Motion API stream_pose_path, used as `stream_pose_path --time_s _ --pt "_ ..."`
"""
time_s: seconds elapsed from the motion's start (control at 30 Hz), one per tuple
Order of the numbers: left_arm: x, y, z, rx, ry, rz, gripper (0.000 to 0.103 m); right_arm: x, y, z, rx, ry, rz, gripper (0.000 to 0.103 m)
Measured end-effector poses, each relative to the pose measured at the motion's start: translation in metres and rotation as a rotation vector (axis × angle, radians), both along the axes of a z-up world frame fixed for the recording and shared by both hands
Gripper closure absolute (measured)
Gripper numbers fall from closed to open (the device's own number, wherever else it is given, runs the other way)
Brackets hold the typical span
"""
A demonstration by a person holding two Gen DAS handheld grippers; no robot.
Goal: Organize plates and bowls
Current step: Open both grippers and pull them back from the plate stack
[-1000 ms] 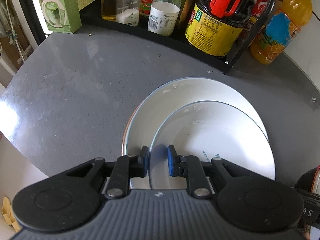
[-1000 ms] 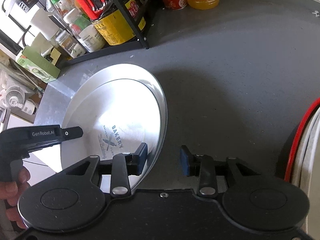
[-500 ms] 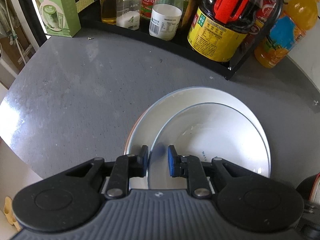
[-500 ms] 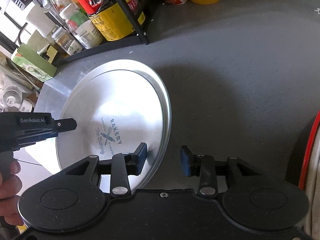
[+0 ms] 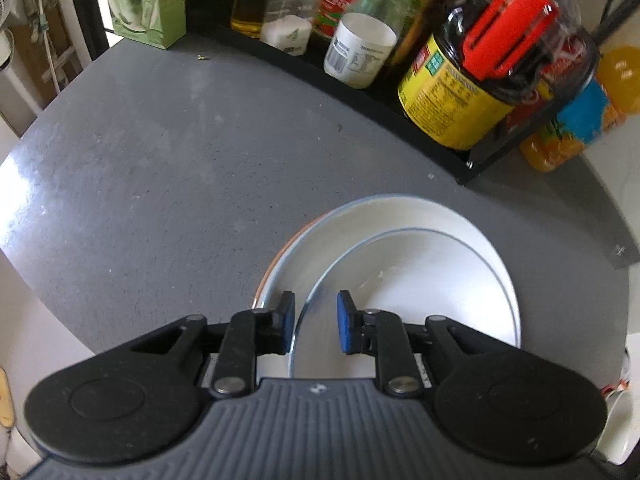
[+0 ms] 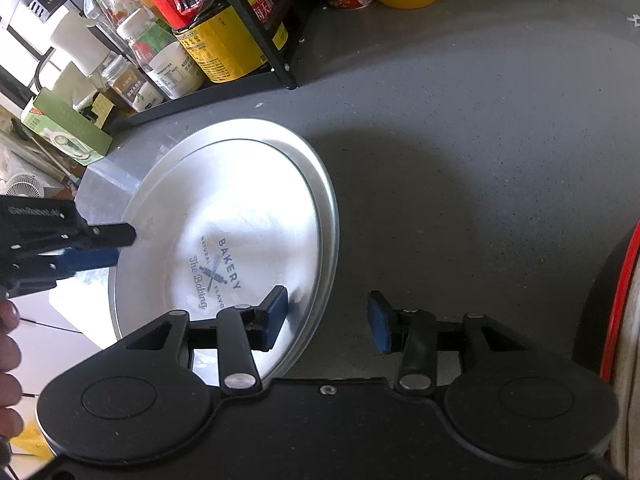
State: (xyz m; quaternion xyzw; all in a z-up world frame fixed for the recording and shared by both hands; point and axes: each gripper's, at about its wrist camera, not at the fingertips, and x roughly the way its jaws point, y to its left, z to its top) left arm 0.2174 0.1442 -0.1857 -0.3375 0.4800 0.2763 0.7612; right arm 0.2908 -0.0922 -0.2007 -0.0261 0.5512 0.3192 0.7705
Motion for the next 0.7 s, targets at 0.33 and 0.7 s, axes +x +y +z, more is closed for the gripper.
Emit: stream_pose_path --time_s 0.33,0.7 --pt "-0.006 0.002 0.023 0.046 -0.009 -0.005 0.048 -0.003 0.005 0.005 -0.010 0.006 -0.011 0.060" --pt "-0.004 -0.019 0.046 0.085 -0.031 -0.079 0.038 -0.009 -0.019 0.054 0.089 -0.051 -0.048 0.056"
